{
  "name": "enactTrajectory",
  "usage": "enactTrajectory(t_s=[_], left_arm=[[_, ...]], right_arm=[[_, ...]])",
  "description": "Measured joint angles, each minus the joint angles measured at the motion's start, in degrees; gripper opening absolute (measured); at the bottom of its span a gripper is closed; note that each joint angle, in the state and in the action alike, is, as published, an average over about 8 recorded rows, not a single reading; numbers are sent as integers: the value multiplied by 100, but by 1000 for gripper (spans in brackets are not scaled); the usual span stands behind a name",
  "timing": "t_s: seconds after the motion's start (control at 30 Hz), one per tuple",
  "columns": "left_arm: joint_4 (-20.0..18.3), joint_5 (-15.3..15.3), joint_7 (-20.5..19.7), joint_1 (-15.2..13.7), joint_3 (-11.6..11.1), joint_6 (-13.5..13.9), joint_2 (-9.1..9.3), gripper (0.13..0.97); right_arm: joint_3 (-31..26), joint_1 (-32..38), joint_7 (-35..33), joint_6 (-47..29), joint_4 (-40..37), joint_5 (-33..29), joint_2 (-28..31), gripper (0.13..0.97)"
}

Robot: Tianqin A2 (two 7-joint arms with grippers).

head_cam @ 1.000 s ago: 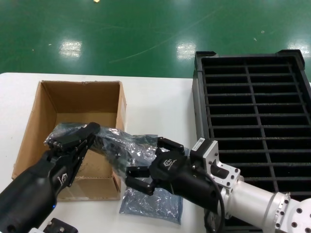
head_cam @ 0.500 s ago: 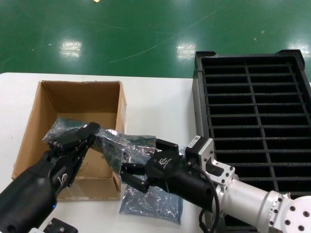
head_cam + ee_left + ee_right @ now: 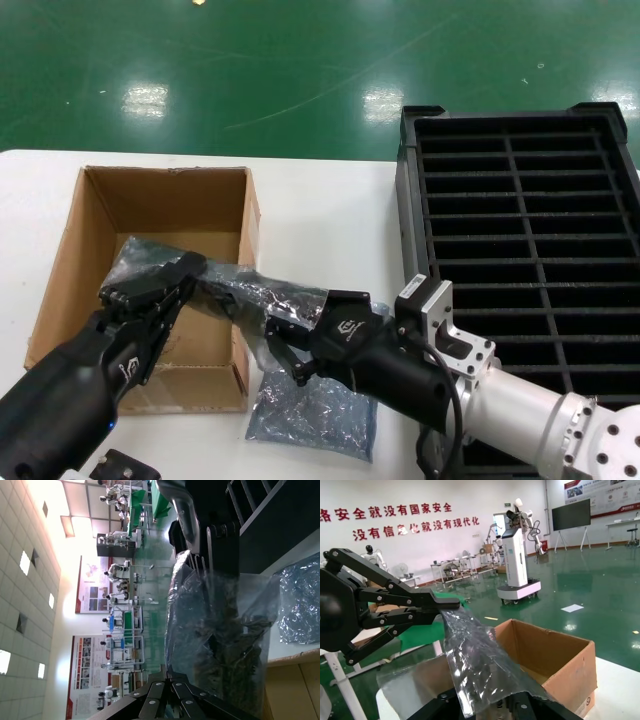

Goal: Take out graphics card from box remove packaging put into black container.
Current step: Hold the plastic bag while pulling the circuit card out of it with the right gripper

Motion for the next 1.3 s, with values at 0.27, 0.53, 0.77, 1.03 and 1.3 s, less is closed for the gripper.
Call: enactTrajectory(t_s=[0.27, 0.53, 0.77, 1.03, 1.3], left_arm=[[0, 0, 0, 0, -1, 1, 1, 140], [-1, 0, 0, 0, -1, 1, 1, 139], [-1, 0, 0, 0, -1, 1, 1, 139], [0, 0, 0, 0, -1, 1, 0, 139], [0, 0, 0, 0, 0, 0, 0, 139]], right_arm=[[71, -155, 36, 8, 263, 46, 176, 204], [221, -453, -14, -11, 805, 206, 524, 190], [365, -726, -190, -37, 1218, 429, 847, 189], [300, -790, -444, -31, 1231, 458, 912, 189], [122, -649, -771, 4, 1077, 250, 794, 189]])
